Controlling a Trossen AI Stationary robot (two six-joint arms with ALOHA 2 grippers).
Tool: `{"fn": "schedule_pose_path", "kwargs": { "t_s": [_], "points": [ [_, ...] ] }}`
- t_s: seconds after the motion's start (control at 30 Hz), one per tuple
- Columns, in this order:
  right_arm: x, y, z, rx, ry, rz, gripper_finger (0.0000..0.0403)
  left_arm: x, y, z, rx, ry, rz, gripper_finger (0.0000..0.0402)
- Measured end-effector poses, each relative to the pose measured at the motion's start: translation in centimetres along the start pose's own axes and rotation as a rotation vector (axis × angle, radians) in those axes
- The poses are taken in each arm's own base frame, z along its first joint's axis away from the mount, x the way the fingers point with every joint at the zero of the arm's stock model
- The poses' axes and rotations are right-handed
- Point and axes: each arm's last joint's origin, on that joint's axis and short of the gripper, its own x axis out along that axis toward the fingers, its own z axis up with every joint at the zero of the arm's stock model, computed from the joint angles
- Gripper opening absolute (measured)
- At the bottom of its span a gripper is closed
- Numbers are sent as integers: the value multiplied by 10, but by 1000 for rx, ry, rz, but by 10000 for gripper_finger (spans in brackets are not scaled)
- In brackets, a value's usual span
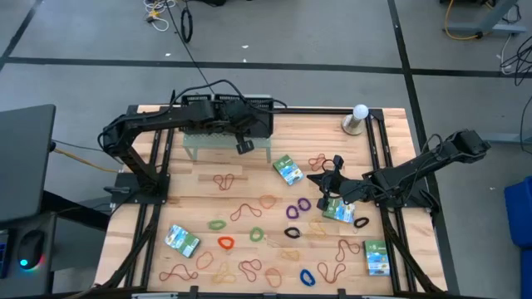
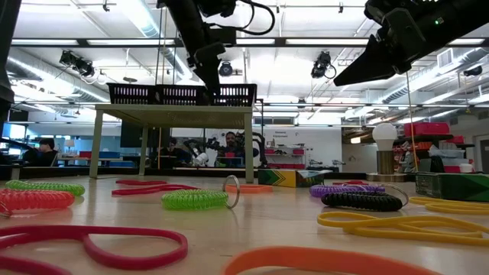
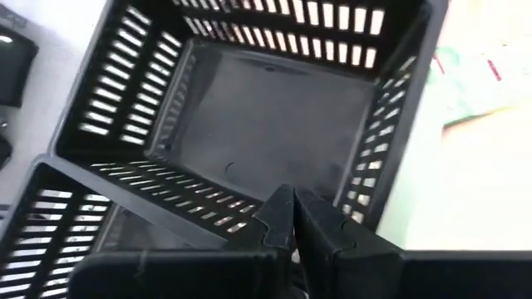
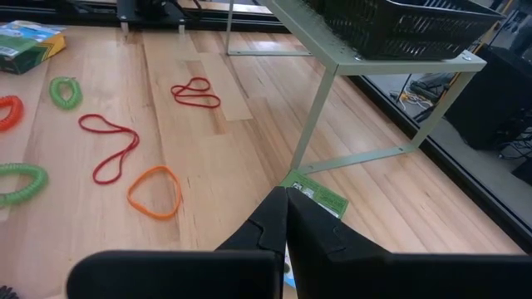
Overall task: Pick & Place Office Desk Supplies
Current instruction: Put the black bin on the shelf
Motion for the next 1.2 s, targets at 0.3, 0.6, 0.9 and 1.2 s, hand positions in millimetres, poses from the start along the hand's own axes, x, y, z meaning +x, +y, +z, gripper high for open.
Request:
{"fn": "schedule_pose_path", "kwargs": {
  "t_s": [0.3,0.6,0.9,1.2],
  "points": [
    [0,0,0,0,0,0,11,-20,20,0,-88,-75,76,17],
    [0,0,2,7,-18,3,11,-5,47,5,-237,-139,47,17],
    [0,0,2,8,-18,3,11,16,53,5,-205,-101,125,17],
    [0,0,2,7,-18,3,11,17,60,4,-237,-108,105,17]
  ]
}}
